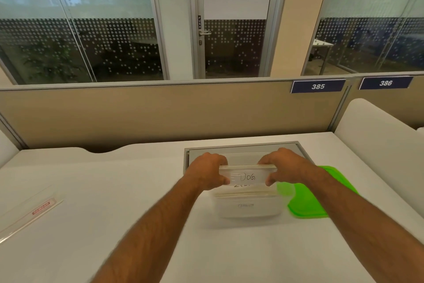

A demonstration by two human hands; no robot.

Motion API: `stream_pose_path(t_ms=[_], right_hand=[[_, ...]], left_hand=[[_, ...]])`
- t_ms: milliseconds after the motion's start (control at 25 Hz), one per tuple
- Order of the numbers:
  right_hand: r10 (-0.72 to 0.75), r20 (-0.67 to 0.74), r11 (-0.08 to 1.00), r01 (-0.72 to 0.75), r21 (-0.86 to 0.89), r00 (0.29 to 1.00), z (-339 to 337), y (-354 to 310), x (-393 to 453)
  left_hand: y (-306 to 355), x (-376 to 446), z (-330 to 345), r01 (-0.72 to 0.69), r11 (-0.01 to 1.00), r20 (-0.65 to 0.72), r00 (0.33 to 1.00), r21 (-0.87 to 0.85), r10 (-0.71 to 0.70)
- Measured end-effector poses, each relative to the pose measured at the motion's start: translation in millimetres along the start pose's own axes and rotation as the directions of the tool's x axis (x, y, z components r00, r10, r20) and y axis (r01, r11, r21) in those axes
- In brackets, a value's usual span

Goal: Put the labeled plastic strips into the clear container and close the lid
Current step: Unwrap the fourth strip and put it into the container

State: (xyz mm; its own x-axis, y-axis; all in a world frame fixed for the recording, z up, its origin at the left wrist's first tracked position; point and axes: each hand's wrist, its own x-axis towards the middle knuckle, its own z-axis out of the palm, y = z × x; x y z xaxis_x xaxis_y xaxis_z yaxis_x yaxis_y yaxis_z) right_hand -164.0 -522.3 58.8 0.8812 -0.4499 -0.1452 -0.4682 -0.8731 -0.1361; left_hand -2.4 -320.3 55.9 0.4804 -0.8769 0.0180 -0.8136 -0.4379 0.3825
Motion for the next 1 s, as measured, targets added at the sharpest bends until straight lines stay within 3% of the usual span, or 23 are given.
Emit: stream_pose_path(t_ms=[400,1000], right_hand=[[-0.027,0.194,0.986,0.057,-0.155,0.981,25,-4,7],[-0.068,0.287,0.974,0.125,-0.187,0.955,40,-5,10]], left_hand=[[11,12,38,-0.097,0.964,0.225,0.973,0.248,0.04],[15,26,51,-0.211,0.91,0.37,0.926,0.356,0.07]])
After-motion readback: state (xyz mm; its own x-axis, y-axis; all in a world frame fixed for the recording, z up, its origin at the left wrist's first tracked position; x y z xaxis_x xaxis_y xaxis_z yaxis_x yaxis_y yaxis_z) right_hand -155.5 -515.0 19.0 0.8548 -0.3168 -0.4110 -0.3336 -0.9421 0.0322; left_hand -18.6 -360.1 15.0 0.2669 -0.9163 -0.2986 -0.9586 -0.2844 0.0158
